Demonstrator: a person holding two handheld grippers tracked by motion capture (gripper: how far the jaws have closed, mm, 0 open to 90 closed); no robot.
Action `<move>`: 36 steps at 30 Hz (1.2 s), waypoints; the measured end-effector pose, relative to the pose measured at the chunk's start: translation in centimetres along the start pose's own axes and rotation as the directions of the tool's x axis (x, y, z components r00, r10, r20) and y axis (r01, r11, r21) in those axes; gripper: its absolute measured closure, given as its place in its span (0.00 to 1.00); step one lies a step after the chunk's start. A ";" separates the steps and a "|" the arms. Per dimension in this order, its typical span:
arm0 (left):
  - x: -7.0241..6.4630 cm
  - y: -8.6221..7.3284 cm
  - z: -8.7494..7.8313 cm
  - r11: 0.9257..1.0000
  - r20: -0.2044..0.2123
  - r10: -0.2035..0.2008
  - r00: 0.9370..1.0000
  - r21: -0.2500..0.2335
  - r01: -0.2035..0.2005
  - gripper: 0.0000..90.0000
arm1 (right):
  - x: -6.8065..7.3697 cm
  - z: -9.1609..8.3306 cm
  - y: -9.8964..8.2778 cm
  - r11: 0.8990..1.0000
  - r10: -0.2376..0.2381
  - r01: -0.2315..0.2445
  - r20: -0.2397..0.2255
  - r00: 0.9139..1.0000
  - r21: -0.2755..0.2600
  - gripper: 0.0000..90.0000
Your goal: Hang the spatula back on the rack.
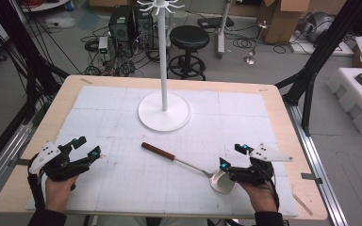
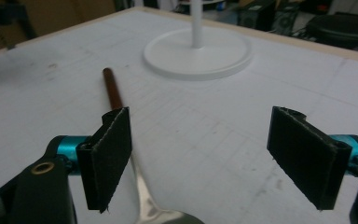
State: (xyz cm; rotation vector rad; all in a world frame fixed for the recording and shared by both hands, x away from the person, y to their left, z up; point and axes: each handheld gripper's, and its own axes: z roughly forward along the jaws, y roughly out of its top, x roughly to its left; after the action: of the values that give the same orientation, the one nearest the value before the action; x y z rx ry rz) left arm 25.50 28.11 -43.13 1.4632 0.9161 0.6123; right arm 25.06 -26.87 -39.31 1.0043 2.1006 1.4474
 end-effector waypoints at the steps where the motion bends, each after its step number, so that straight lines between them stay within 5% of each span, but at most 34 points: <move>1: 0.0 -0.1 0.0 1.000 0.000 -0.003 1.000 -0.001 0.003 0.29 | 0.3 0.4 0.1 1.000 -0.011 0.011 -0.014 1.000 0.017 0.23; 5: 0.1 -0.2 -0.1 1.000 0.003 -0.004 1.000 -0.006 0.004 0.30 | 1.4 2.2 0.5 0.993 -0.048 0.056 -0.083 0.995 0.104 0.24; 10: 0.1 -0.2 -0.1 1.000 0.008 0.004 1.000 0.002 -0.004 0.30 | 2.8 4.0 1.0 0.972 -0.115 0.139 -0.133 0.984 0.192 0.27; 15: 0.0 -0.4 -0.1 1.000 0.006 0.014 1.000 0.014 -0.014 0.30 | 3.1 5.1 0.9 0.955 -0.119 0.158 -0.164 0.979 0.252 0.30; 29: -0.2 -0.5 0.0 0.999 0.008 0.028 1.000 0.023 -0.029 0.31 | 3.1 8.3 0.0 0.860 -0.157 0.254 -0.243 0.957 0.442 0.53; 36: -0.1 -0.5 0.0 0.999 0.005 0.031 0.999 0.024 -0.031 0.32 | 3.0 9.1 -0.3 0.829 -0.166 0.271 -0.246 0.955 0.489 0.63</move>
State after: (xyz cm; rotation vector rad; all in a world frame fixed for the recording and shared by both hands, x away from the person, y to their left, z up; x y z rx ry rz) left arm 25.33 28.01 -43.55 1.5025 0.9010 0.6224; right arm 29.07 -18.90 -42.84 0.7737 2.7349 0.9056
